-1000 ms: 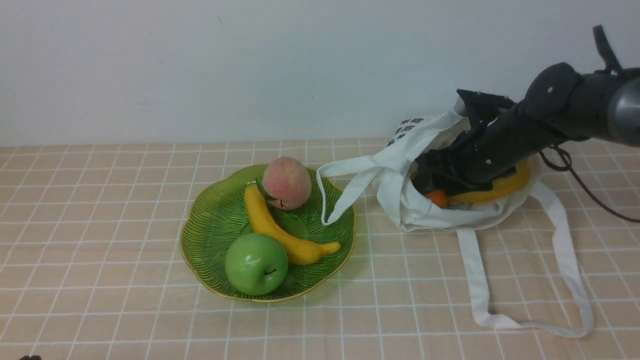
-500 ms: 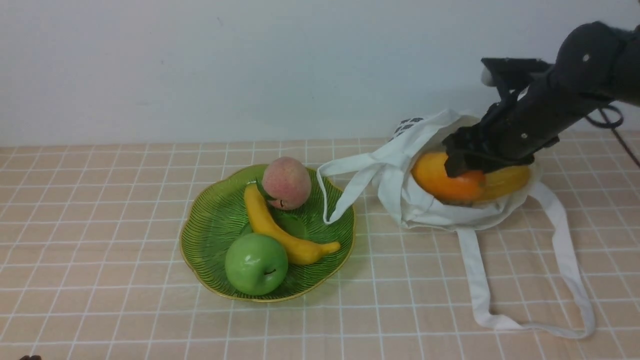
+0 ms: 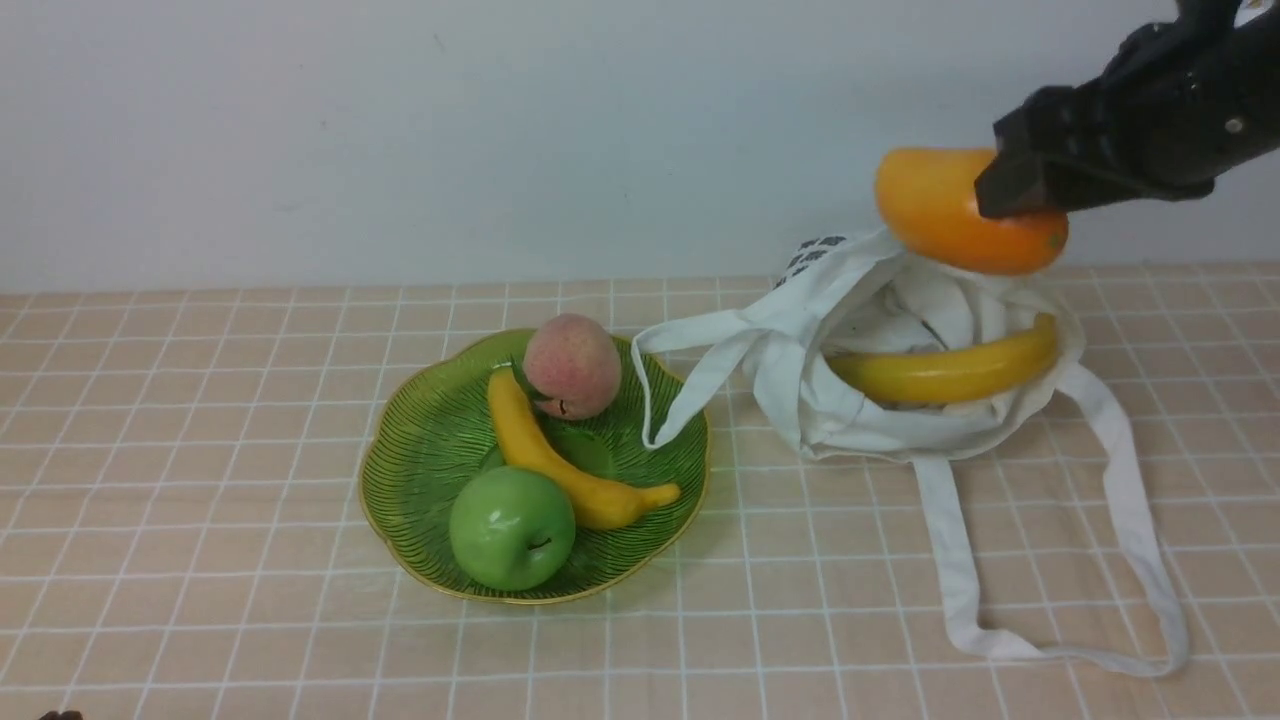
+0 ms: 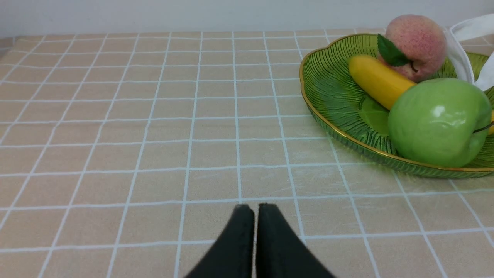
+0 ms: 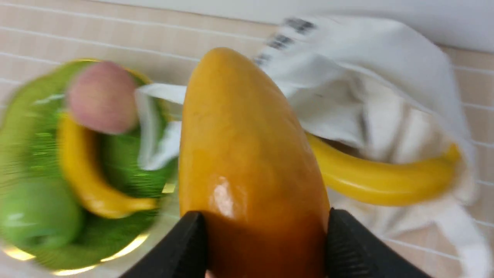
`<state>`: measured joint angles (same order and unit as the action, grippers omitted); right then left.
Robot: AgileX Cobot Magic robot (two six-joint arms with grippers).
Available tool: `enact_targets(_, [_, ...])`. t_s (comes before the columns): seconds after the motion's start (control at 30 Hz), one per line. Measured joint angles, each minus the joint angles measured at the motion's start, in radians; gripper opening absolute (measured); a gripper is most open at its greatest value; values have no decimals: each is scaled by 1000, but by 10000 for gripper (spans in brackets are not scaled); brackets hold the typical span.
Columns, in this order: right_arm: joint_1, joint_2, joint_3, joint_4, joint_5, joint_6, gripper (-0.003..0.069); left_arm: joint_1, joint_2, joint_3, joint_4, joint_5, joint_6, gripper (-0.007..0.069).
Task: Take the fruit out of the bag on the brown coffee tablecloth and place them on the plate.
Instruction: 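Take the mango out of the bag and place it on the plate with the right gripper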
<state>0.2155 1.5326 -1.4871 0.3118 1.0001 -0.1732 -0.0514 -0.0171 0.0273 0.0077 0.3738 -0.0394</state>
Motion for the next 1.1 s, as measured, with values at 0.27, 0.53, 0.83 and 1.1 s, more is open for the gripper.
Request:
enact_targets(0.27, [238, 82, 0, 140, -80, -155, 361, 0, 0, 0, 0, 0, 0, -8])
enact_targets(0.53, [367, 321, 0, 149, -338, -180, 353, 0, 0, 0, 0, 0, 0, -8])
enact_targets(0.83, [370, 468, 1, 160, -453, -179, 349, 0, 0, 0, 0, 0, 0, -8])
enact_targets(1.1, [370, 457, 1, 149, -433, -175, 627, 0, 0, 0, 0, 0, 0, -8])
